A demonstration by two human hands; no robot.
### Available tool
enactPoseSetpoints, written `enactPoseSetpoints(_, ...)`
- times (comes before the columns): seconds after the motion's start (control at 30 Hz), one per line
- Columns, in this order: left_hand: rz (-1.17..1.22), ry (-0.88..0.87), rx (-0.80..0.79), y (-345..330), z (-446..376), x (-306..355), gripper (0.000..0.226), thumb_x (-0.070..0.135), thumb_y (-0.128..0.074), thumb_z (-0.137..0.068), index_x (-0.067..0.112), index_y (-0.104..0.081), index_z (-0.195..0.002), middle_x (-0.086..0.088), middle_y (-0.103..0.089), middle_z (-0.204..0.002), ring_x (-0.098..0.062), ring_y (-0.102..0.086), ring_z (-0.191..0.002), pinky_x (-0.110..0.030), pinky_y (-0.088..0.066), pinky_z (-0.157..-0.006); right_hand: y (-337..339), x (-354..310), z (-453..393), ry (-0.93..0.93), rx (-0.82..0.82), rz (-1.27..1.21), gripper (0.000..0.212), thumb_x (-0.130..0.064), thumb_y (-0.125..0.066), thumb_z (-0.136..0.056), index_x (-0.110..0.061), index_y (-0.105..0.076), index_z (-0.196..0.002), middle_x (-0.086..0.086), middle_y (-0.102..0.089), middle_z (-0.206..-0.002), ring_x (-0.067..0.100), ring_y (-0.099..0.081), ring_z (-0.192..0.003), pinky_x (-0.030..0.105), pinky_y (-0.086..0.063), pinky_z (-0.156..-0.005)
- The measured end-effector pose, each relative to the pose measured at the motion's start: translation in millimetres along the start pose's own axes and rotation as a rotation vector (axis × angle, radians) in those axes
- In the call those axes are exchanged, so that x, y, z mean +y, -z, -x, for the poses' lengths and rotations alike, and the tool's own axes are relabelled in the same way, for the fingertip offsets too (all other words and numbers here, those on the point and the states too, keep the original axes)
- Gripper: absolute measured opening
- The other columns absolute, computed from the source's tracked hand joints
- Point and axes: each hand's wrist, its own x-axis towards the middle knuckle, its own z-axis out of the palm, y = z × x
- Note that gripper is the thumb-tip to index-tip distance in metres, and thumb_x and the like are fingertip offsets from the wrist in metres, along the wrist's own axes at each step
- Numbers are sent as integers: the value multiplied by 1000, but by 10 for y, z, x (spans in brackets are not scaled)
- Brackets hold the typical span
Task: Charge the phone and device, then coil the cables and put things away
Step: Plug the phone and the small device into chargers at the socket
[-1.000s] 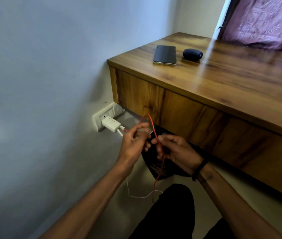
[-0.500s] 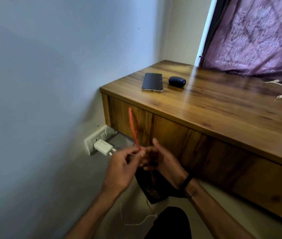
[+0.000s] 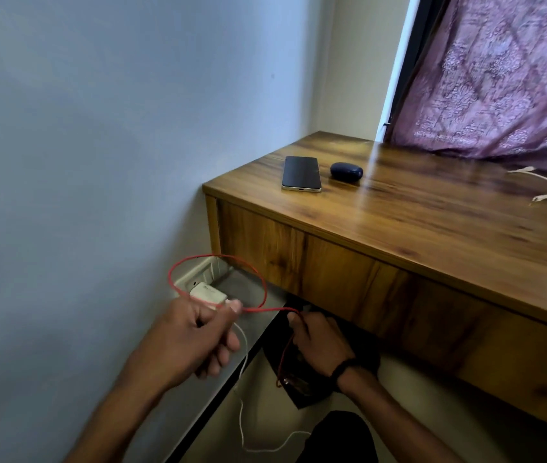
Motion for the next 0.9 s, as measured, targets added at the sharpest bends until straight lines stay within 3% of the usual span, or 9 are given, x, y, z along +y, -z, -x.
enactPoseSetpoints(0.07,172,21,-228,34,181,171,53,48,-61,-90,3,-75,-66,-18,-67,-59,-20,-57,-44,-25,-46,-46,68,-58,-11,52,34,-102,28,-30,-53,-106,-17,-72,-92,0,-76,-93,16,-70,-93,22,-46,-74)
enactPoseSetpoints(0.17,271,-118,-88,-6,210,405,46,43,-61,-91,3,-78,-76,-18,-72,-68,-23,-65,-52,-25,-53,-53,167,-219,-1,88,111,-269,14,-19,-69,-98,-18,-80,-106,-9,-78,-100,0,-69,-94,5,-45,-77)
enactPoseSetpoints(0.23,137,-124,46,-51,-21,363,44,47,-61,-92,7,-78,-82,-13,-75,-73,-23,-72,-63,-30,-59,-61,221,-369,36,129,170,-312,17,-18,-73,-95,-19,-80,-110,-9,-79,-105,-4,-70,-91,5,-49,-79)
enactPoseSetpoints(0.33,105,144,-25,-249,-556,36,50,50,-57,-97,4,-74,-95,-13,-77,-78,-25,-74,-69,-35,-62,-68,347,-557,129,253,238,-288,20,-15,-72,-96,-18,-79,-114,-7,-79,-105,-1,-70,-91,13,-56,-81)
enactPoseSetpoints(0.5,675,427,-152,-528,-1063,-162,36,35,-51,-105,5,-69,-95,-13,-71,-83,-21,-68,-72,-29,-61,-60,554,-733,345,426,237,-248,26,-12,-66,-97,-21,-79,-118,-10,-78,-115,0,-70,-102,13,-56,-87)
enactPoseSetpoints(0.57,808,425,-150,-521,-1165,-99,29,26,-57,-102,1,-69,-95,-14,-74,-82,-19,-70,-67,-28,-60,-58,636,-768,422,446,184,-231,27,-10,-65,-96,-19,-79,-118,-8,-78,-115,-8,-67,-99,4,-49,-83)
enactPoseSetpoints(0.67,911,422,-145,-503,-1209,-1,27,22,-66,-96,-5,-68,-95,-18,-74,-80,-16,-69,-52,-27,-60,-58,788,-759,500,464,74,-187,30,-4,-63,-96,-19,-79,-116,-10,-77,-99,-18,-59,-72,2,-42,-64)
enactPoseSetpoints(0.83,997,400,-39,-546,-1224,70,22,13,-57,-102,-7,-64,-104,-13,-72,-61,-11,-65,-42,-20,-54,-41,953,-736,594,522,-141,-153,25,-7,-61,-97,-15,-78,-113,-3,-80,-107,-1,-72,-91,12,-54,-86)
enactPoseSetpoints(0.9,907,276,30,-581,-1164,120,19,14,-58,-101,-3,-66,-105,-7,-72,-61,-9,-65,-46,-18,-54,-43,985,-702,585,479,-99,-190,17,-14,-62,-101,-17,-75,-111,-2,-79,-104,5,-72,-91,17,-56,-84)
